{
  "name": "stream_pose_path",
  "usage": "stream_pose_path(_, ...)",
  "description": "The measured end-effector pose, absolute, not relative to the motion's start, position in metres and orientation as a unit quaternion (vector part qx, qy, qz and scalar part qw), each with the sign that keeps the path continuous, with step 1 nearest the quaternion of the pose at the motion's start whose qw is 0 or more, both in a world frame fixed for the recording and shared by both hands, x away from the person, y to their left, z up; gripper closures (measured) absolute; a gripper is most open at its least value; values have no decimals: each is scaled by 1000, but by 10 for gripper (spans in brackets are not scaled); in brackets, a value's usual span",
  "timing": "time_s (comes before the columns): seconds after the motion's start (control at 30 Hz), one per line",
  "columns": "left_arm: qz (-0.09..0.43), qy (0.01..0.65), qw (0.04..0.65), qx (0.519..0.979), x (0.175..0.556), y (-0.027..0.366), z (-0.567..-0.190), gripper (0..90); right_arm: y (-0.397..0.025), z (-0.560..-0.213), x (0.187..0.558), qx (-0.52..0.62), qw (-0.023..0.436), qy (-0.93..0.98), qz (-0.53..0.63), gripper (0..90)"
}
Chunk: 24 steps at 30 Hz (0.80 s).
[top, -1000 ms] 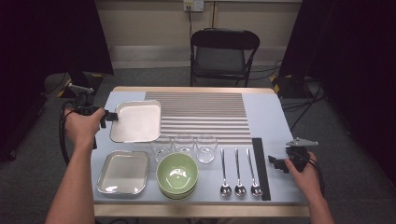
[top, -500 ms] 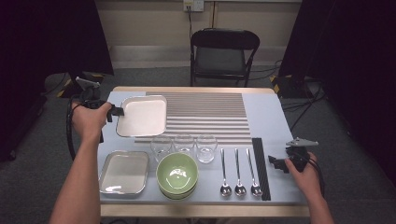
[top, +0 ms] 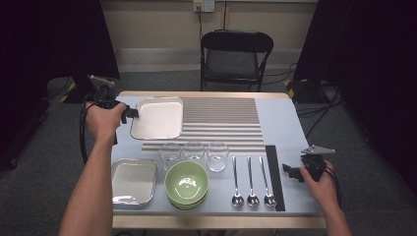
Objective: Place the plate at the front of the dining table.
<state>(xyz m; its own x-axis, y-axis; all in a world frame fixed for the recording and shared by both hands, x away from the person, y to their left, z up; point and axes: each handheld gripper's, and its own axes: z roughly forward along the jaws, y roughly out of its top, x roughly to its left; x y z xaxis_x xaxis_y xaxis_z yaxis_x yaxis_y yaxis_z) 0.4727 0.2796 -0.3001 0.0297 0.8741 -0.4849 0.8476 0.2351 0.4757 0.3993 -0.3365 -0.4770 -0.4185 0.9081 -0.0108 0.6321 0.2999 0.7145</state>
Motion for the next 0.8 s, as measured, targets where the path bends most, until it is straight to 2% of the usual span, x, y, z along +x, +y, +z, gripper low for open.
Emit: stream_pose_path(0.8, 27, 704, 361, 611, 492, 263, -299, 894, -337, -477, 400, 496, 213, 777, 324, 116)
